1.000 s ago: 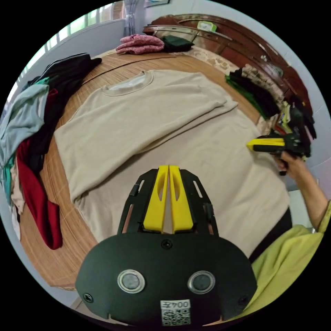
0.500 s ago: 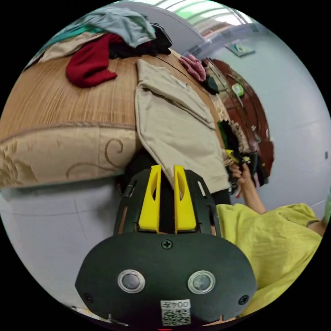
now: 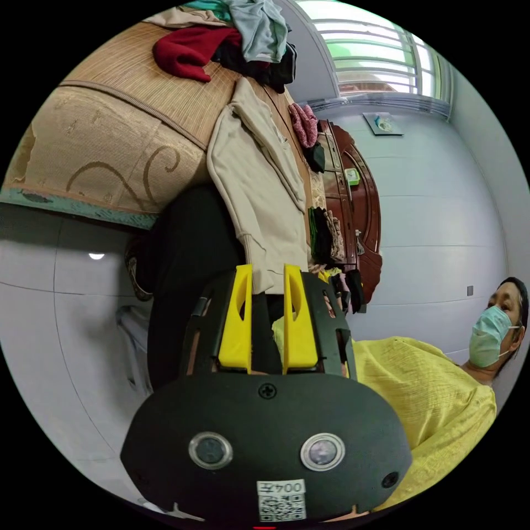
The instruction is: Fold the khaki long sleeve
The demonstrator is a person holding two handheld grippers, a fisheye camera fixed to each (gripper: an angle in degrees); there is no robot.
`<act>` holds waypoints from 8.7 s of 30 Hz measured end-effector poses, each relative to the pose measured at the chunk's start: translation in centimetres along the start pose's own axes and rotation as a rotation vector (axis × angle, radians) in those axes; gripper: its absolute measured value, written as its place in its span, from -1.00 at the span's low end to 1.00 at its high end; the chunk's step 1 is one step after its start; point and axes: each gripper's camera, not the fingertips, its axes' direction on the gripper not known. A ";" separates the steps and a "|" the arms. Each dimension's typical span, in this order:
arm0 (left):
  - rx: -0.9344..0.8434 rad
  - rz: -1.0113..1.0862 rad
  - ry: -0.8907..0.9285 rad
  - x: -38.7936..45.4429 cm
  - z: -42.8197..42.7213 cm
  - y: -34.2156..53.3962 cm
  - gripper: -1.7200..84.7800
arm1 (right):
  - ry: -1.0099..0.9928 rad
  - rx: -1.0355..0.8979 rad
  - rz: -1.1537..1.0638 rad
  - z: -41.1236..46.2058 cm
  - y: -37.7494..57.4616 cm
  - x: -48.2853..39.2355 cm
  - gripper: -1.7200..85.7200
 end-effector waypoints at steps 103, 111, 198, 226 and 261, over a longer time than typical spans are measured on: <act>0.322 0.338 0.157 -2.4 -7.8 6.0 -0.93 | -0.031 0.058 -0.373 -13.3 13.1 -27.7 -0.89; 0.314 0.315 0.109 -0.5 -11.7 10.5 -0.93 | 0.011 0.014 -0.517 -15.6 14.4 -32.0 -0.88; 0.084 0.595 -0.461 10.7 2.3 -11.8 -0.66 | 0.412 -0.118 -0.433 17.0 -10.1 -11.9 -0.72; -0.181 0.760 -0.690 22.9 8.9 -17.7 -0.85 | 0.849 -0.328 -0.658 32.2 -7.5 -10.8 -0.88; -0.492 0.785 -1.062 39.9 23.2 -30.2 -0.80 | 0.860 -0.900 -0.624 48.4 -22.3 -9.5 -0.95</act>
